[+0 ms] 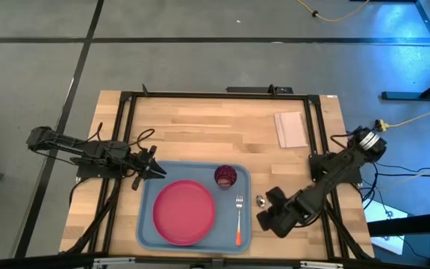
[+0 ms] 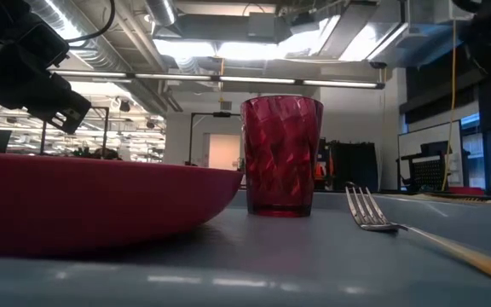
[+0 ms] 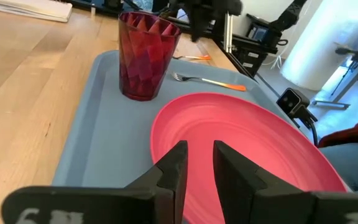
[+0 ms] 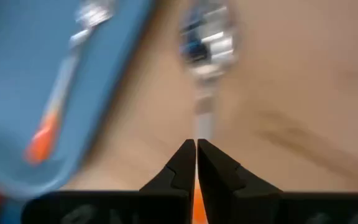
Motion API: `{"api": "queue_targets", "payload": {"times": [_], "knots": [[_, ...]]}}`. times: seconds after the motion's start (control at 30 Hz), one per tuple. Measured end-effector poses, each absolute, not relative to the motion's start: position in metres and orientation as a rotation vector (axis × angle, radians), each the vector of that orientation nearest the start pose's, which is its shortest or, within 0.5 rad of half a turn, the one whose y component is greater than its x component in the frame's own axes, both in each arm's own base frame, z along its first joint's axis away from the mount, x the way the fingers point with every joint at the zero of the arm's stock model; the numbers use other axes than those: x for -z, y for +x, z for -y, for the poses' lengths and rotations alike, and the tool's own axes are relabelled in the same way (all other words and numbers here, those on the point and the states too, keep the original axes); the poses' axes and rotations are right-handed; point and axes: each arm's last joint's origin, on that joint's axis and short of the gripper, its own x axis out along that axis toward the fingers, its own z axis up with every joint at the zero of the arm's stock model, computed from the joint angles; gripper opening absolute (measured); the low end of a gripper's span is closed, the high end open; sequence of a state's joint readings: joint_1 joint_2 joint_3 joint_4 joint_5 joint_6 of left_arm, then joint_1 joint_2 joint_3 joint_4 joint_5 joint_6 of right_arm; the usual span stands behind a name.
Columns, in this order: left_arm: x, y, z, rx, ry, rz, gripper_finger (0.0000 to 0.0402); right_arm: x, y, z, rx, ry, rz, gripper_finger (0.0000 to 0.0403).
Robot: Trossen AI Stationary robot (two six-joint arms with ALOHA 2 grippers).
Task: Pick and place plate/cup/fork/spoon on tray
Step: Put the orange spoon on the blue serving tray to the left of the orange fork
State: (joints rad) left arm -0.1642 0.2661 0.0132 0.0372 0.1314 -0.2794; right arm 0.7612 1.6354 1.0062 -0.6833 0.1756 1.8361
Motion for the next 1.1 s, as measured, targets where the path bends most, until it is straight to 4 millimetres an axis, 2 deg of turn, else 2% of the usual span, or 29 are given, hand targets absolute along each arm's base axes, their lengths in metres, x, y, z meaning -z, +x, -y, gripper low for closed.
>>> {"api": "queue_targets", "payload": {"times": [0.13, 0.63, 1.1], "knots": [[-0.149, 0.110, 0.022, 0.262, -0.273, -0.256, 0.0069, -0.170, 0.221, -0.204, 0.537, 1.053, -1.150, 0.0023], [-0.149, 0.110, 0.022, 0.262, -0.273, -0.256, 0.0069, -0.167, 0.229, -0.192, 0.581, 1.070, -1.130, 0.0023], [-0.149, 0.110, 0.022, 0.262, -0.273, -0.256, 0.0069, -0.166, 0.228, -0.189, 0.588, 0.991, -1.095, 0.0023]]}}
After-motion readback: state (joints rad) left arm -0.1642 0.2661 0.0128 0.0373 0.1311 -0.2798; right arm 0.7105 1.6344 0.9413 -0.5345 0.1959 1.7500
